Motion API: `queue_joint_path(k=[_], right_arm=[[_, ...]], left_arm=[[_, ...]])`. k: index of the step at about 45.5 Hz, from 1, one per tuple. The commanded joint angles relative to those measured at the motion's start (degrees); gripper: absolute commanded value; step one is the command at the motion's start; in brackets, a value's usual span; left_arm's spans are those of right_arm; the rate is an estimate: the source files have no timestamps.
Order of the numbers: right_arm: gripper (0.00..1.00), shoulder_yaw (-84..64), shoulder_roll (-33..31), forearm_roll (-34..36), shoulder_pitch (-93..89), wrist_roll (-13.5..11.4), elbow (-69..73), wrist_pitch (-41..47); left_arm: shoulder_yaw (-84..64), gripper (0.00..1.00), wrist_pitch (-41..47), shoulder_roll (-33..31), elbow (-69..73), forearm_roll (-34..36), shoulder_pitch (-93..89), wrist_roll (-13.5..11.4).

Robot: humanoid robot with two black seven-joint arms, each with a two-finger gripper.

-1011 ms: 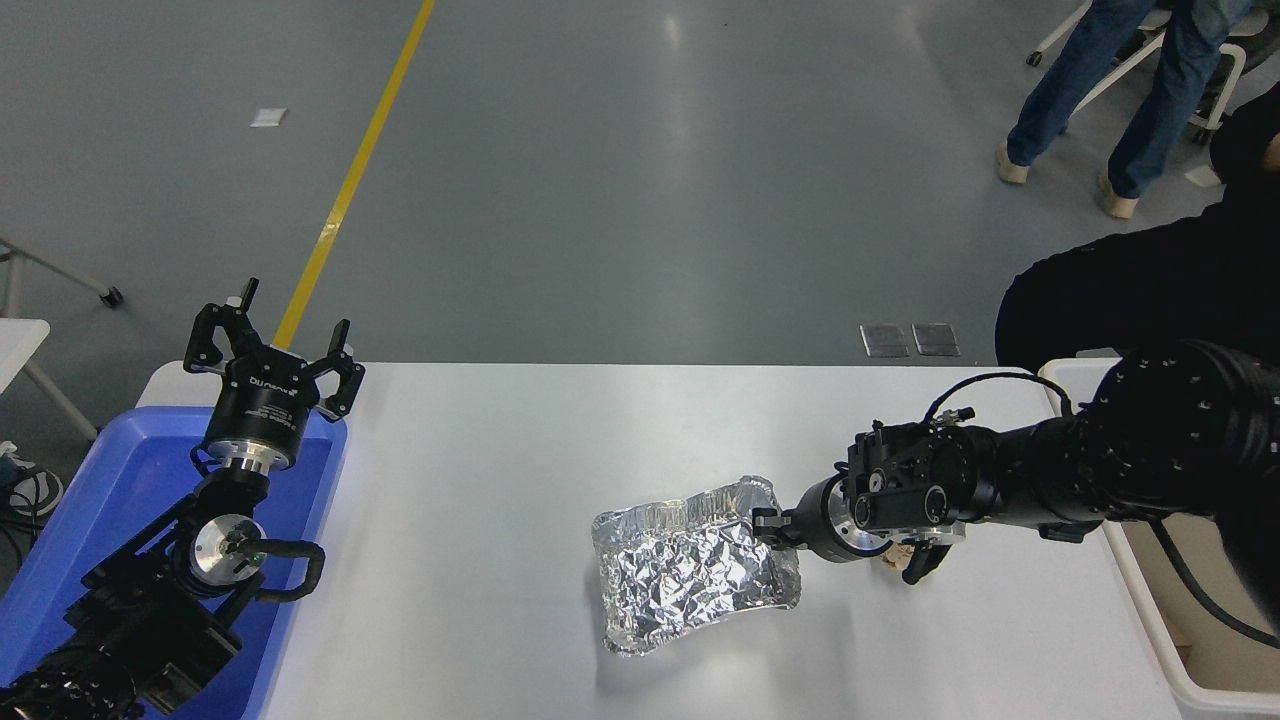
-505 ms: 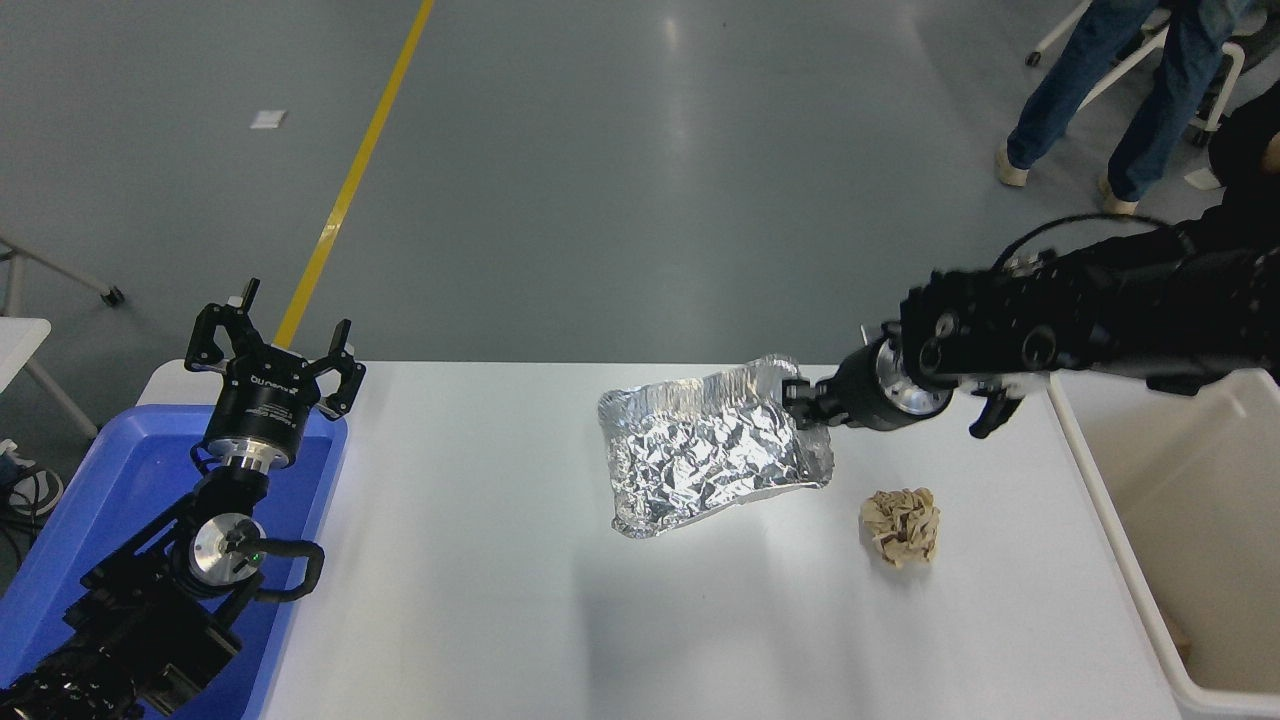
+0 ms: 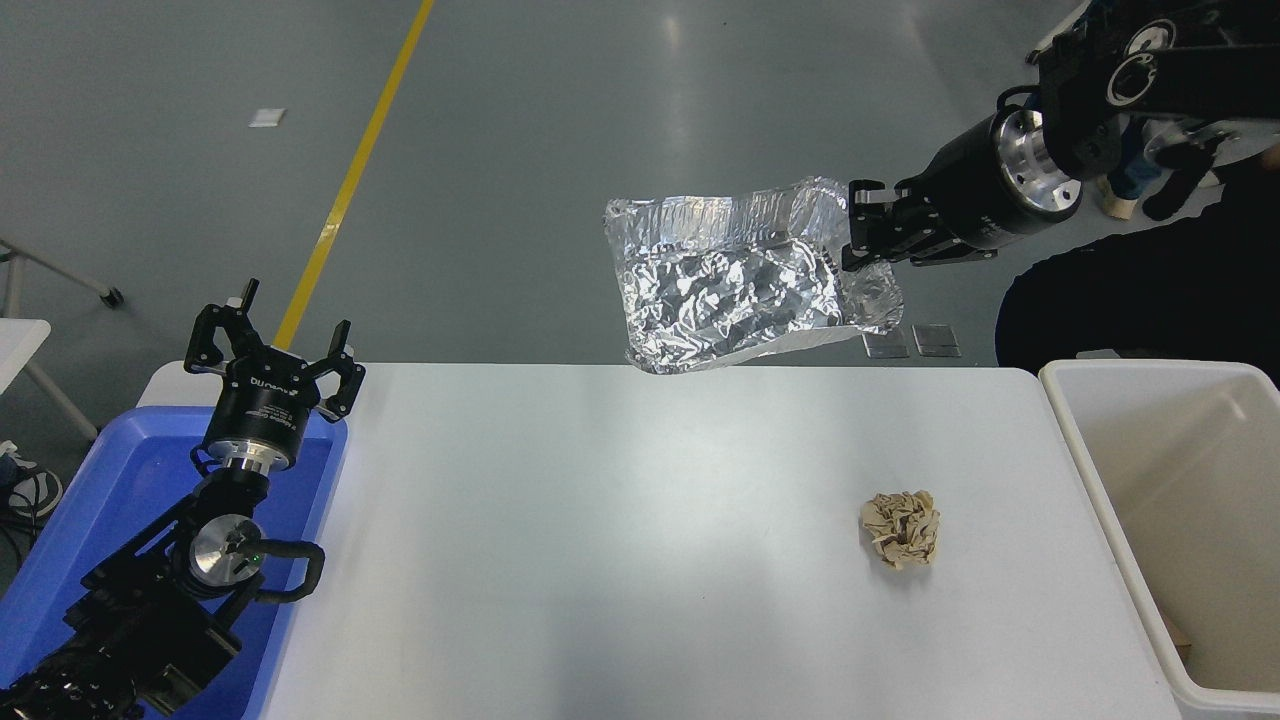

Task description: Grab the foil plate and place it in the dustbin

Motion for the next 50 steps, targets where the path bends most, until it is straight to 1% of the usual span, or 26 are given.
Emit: queue_joint_path(k=[1, 10, 12, 17, 24, 30, 36, 42, 45, 50], right_arm=[[0.0, -0.01, -1.16, -0.07, 1.58, -0.08, 0.11, 1.7], [0.0, -1.06, -1.51, -0.25, 0.97, -0.08, -0.24, 1.61], [0.0, -1.85, -2.39, -0.42, 0.62, -0.08, -0.51, 1.44], [0.0, -3.87, -6.34, -1.65, -0.96, -0.17, -1.29, 1.0], [0.0, -6.68, -12.75, -3.59, -4.21, -0.69, -5.95, -1.11], [0.0, -10.55, -15.75, -4.2, -7.73, -0.69, -11.57, -3.13], [0.0, -11.43, -18.21, -4.2, -14.05, -0.78, -17.55, -6.03], [0.0, -10.47, -18.83, -3.06, -23.97, -0.87, -28.43, -9.81], [0.0, -9.15, -18.83, -1.92, -29.95, -0.78, -34.33, -10.08], [0.0, -5.73, -18.3, 2.2, -39.88, -0.87, -43.12, -10.08]], left_arm=[[0.0, 0.98, 0.0, 0.0, 0.03, 0.0, 0.02, -0.09], [0.0, 0.98, 0.0, 0.0, -0.06, 0.0, 0.02, 0.0], [0.0, 0.98, 0.0, 0.0, 0.03, 0.0, 0.02, 0.0], [0.0, 0.98, 0.0, 0.0, 0.03, 0.0, 0.02, 0.0], [0.0, 0.98, 0.0, 0.0, 0.03, 0.0, 0.02, 0.0], [0.0, 0.98, 0.0, 0.0, 0.03, 0.0, 0.02, 0.0], [0.0, 0.98, 0.0, 0.0, 0.03, 0.0, 0.02, 0.0], [0.0, 0.98, 0.0, 0.0, 0.03, 0.0, 0.02, 0.0], [0.0, 0.98, 0.0, 0.0, 0.03, 0.0, -0.06, -0.09], [0.0, 0.98, 0.0, 0.0, 0.03, 0.0, -0.06, 0.0]])
